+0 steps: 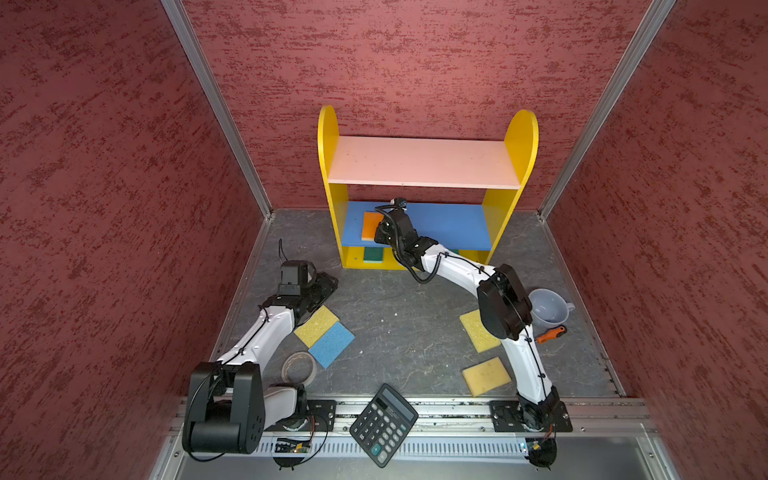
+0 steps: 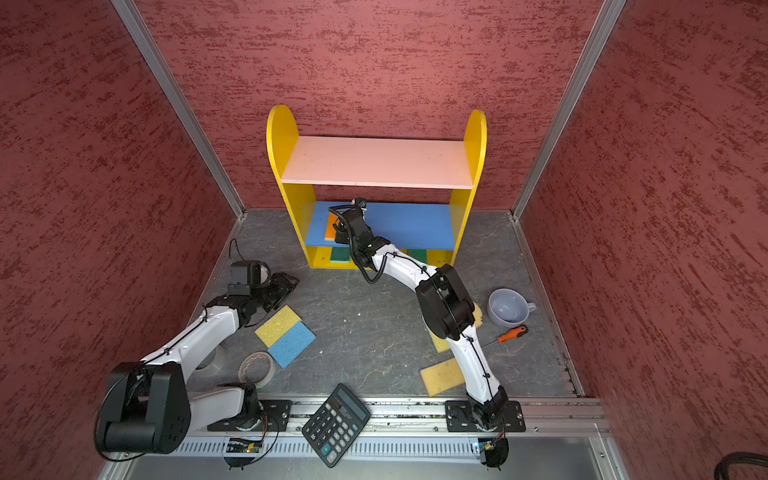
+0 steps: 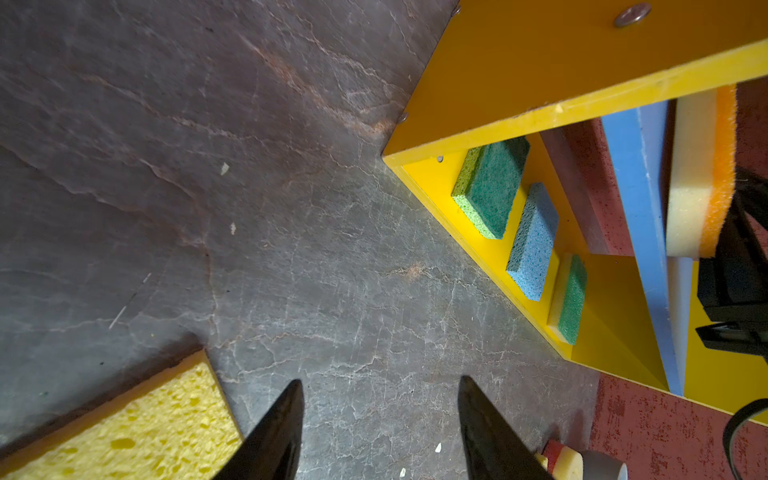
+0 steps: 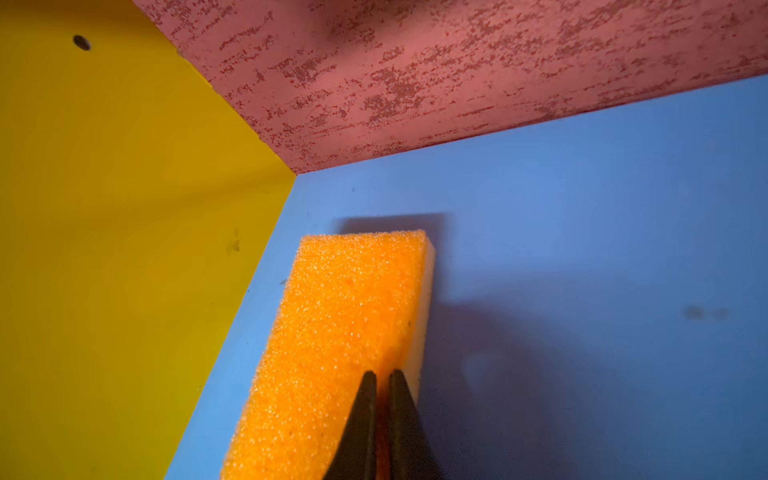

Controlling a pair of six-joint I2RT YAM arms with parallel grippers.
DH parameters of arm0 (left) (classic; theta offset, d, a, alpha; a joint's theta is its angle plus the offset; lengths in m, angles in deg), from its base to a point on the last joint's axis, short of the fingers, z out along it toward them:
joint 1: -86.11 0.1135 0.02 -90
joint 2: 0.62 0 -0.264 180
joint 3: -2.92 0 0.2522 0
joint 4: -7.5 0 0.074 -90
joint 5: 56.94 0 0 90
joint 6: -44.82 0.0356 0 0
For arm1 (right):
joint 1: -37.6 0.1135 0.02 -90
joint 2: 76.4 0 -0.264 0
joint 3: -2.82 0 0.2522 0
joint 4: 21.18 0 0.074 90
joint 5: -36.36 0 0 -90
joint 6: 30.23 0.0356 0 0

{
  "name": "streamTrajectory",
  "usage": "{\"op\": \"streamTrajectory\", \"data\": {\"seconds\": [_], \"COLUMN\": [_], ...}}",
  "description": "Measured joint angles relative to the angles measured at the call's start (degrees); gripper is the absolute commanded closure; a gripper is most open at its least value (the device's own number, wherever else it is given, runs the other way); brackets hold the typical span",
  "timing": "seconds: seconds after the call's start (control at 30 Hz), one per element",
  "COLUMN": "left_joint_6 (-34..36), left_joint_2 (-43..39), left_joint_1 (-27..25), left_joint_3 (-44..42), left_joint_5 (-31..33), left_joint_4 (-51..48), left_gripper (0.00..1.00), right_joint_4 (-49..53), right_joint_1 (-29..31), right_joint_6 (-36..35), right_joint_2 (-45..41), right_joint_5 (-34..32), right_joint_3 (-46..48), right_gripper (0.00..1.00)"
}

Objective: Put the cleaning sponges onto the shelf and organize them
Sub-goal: 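Lower the orange sponge flat onto the blue shelf with the right gripper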

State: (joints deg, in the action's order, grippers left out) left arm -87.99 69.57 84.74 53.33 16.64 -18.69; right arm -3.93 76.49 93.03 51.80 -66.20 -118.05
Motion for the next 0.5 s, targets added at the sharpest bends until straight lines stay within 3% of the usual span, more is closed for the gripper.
{"op": "streamTrajectory", "data": {"seconds": [0.5], "left_joint_6": [-0.39], "left_joint_2": [0.00], "left_joint_1": [-0.96], "left_joint_3": [0.00], "left_joint_5": [0.26], "left_joint_4": [0.00], "left_gripper": [0.41], "right_joint_4": [1.31], "right_joint_1": [-0.85], "right_joint_6": [-0.70], "right_joint_2": [0.00], "right_joint_5": [3.43], "right_joint_3": [-0.74], "right_gripper": [0.92]}}
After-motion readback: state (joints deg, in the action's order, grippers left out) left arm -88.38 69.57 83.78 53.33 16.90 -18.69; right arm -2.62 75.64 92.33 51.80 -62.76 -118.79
